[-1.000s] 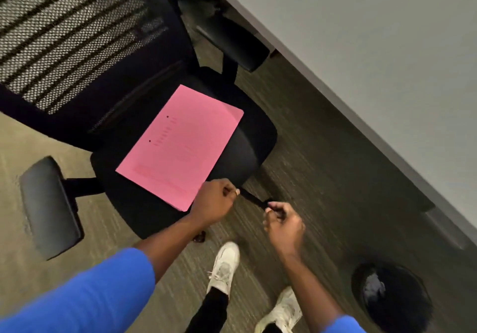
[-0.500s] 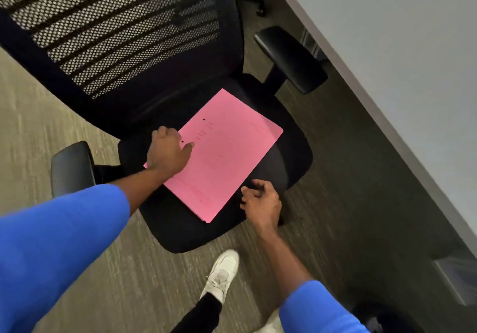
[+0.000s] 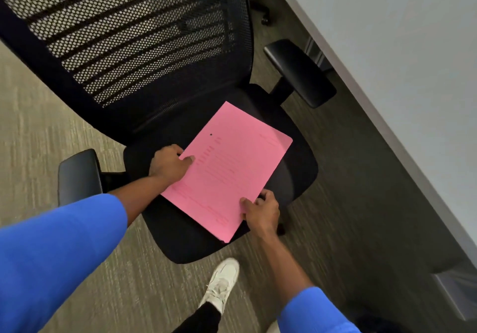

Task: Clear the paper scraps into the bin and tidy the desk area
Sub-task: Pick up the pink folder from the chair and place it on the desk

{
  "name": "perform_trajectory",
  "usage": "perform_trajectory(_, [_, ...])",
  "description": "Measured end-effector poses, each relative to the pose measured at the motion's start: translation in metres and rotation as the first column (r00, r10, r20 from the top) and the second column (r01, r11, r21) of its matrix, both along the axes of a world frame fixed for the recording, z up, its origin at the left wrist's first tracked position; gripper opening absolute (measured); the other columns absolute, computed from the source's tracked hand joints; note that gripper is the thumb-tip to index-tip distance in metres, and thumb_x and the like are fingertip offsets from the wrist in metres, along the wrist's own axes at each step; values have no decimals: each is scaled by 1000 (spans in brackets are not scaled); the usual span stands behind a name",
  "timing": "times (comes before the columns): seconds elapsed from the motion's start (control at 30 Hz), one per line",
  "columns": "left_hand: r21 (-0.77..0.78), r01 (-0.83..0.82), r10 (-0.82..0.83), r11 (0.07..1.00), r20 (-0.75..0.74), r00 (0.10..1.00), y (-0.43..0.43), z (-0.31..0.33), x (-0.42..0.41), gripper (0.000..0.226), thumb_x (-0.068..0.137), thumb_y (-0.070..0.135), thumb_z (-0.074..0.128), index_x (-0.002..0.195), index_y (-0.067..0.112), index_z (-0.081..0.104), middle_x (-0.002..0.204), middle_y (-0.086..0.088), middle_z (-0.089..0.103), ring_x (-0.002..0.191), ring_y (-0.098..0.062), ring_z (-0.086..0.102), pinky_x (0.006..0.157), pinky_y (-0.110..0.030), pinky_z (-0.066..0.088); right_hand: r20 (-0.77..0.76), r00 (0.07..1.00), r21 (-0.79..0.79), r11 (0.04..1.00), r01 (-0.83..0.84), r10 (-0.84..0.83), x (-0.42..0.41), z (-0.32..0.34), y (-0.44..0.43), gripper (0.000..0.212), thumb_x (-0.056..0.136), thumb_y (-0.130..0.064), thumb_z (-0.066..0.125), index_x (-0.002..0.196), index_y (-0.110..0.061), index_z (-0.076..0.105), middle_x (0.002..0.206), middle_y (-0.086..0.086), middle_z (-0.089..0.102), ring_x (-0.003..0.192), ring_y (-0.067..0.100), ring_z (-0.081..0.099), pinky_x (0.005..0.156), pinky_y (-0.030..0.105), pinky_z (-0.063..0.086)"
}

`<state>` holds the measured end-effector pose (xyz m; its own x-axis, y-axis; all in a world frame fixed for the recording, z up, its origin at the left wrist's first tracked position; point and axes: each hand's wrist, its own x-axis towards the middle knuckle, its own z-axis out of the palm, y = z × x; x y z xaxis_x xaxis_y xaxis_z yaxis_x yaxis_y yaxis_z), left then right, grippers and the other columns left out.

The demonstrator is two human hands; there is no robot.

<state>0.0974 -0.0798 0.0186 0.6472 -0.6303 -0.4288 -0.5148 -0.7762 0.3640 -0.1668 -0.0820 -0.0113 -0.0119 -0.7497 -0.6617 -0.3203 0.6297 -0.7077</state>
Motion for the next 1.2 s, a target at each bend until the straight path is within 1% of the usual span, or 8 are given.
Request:
perform_trajectory(0.07, [18,-26,27,999,-47,999,5,3,-1,40,96,44,75,121,14,74,117,-8,75,108,-30,71,90,-39,60,-12,1000,1,1000,-4,4,-12,7,4,31,89,-11,77,114,-19,60,90,-4,79,79,16,77,72,44,68])
perform_trajectory(0.2, [41,-52,57,998,-153,987,22,18,-11,30,93,47,78,103,19,77,98,2,73,86,-16,69,65,-28,51,7,1000,-27,999,-20,20,-43,33,15,30,90,-7,76,112,-21,61,95,-6,80,85,15,78,60,29,64])
perform_trajectory(0.3, [52,-45,55,998,-212,976,40,38,-29,37,90,53,78,87,16,74,86,-2,75,78,-20,73,58,-29,50,28,999,-18,999,-26,26,-69,60,36,30,92,-3,74,110,-23,61,98,-6,81,86,13,78,61,27,62])
perform_trajectory(0.43, [80,23,0,997,-278,960,67,80,-61,46,88,62,76,80,17,72,79,-1,77,72,-19,75,56,-30,51,-6,997,-14,997,-77,77,-118,104,67,30,89,-1,76,107,-20,62,97,0,82,89,25,78,68,44,63])
perform_trajectory(0.63, [71,151,-121,986,-318,940,100,146,-123,36,89,55,79,84,20,69,84,3,76,75,-14,74,58,-29,50,-52,996,-46,996,-74,71,-189,169,111,30,89,-8,80,102,-29,63,97,-5,81,87,15,77,61,26,60])
perform_trajectory(0.77, [21,225,-206,974,-324,923,110,187,-164,28,85,40,88,92,24,65,90,5,74,80,-12,73,60,-26,51,-65,997,-59,997,-46,42,-227,203,130,32,89,-11,80,103,-33,63,103,-12,80,94,9,78,74,32,67])
perform_trajectory(1.03, [-171,262,-309,950,-393,866,113,255,-235,41,89,16,85,127,25,71,110,8,76,101,-14,74,94,-45,64,-34,999,-196,980,-22,15,-294,263,143,36,93,-13,77,112,-36,59,110,-12,75,102,-5,72,68,13,61])
perform_trajectory(1.2, [-258,262,-350,930,-402,846,116,275,-280,59,91,10,82,144,28,63,116,10,76,106,-14,74,93,-44,65,-18,1000,-254,967,-15,10,-341,285,136,35,95,-19,76,121,-35,59,120,-11,74,109,10,75,93,40,66])
